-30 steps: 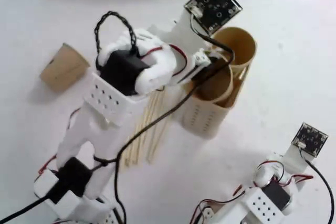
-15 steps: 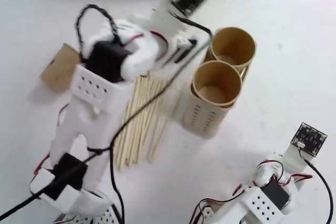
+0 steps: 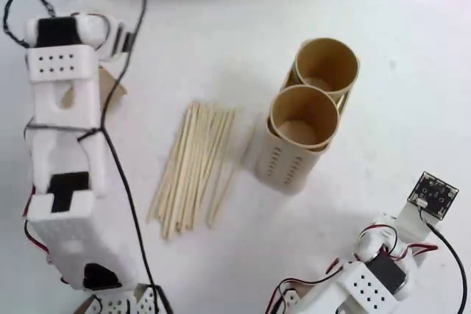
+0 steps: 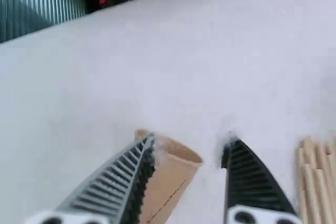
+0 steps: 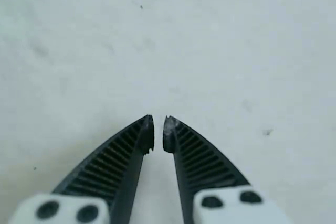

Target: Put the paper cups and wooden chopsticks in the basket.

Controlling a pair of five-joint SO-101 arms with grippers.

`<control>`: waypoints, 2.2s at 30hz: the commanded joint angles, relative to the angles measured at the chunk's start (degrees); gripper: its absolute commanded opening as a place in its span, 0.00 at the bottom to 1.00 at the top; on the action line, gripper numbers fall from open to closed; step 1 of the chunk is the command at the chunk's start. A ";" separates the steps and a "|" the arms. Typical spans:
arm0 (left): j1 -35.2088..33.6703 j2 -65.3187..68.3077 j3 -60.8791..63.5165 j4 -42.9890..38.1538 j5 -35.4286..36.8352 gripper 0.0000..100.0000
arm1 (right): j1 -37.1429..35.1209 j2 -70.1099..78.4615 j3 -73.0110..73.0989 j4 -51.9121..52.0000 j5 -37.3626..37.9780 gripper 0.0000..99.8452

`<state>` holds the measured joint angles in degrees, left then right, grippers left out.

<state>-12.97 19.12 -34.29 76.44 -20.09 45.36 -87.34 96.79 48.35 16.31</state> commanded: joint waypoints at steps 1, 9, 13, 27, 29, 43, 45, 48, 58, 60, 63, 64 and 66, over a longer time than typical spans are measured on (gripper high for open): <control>-6.90 3.56 0.18 -1.14 -0.79 0.22 | 0.84 0.13 0.35 -0.75 -0.44 0.04; -14.02 6.90 0.18 7.12 -4.48 0.16 | 0.84 0.13 0.35 -0.75 -0.44 0.04; -16.13 8.40 -0.18 7.30 -6.07 0.16 | 0.84 0.13 0.35 -0.75 -0.44 0.04; -3.03 15.69 -13.89 9.32 -4.31 0.22 | 0.84 0.13 0.35 -0.75 -0.44 0.04; -3.21 18.95 -16.26 9.76 -4.31 0.22 | 0.84 0.13 0.35 -0.75 -0.44 0.04; -7.69 30.46 -35.25 22.51 -9.76 0.17 | 0.84 0.13 0.35 -0.75 -0.44 0.04; -8.92 31.25 -35.96 23.91 -11.52 0.17 | 0.84 0.13 0.35 -0.75 -0.44 0.04; -11.12 31.34 -36.31 24.18 -12.22 0.17 | 0.84 0.13 0.35 -0.75 -0.44 0.04; -8.04 29.32 -44.57 20.22 0.09 0.17 | 0.84 0.13 0.35 -0.75 -0.44 0.04; -6.64 31.96 -44.48 16.79 1.32 0.17 | 0.84 0.13 0.35 -0.75 -0.44 0.04; -4.79 36.79 -45.01 13.27 2.90 0.17 | 0.84 0.13 0.35 -0.75 -0.44 0.04; -4.35 38.02 -45.01 12.75 2.90 0.17 | 0.84 0.13 0.35 -0.75 -0.44 0.04; -3.91 39.96 -45.01 12.84 2.81 0.17 | 0.84 0.13 0.35 -0.75 -0.44 0.04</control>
<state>-18.51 57.27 -76.92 91.38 -18.15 45.36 -87.34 96.79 48.35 16.31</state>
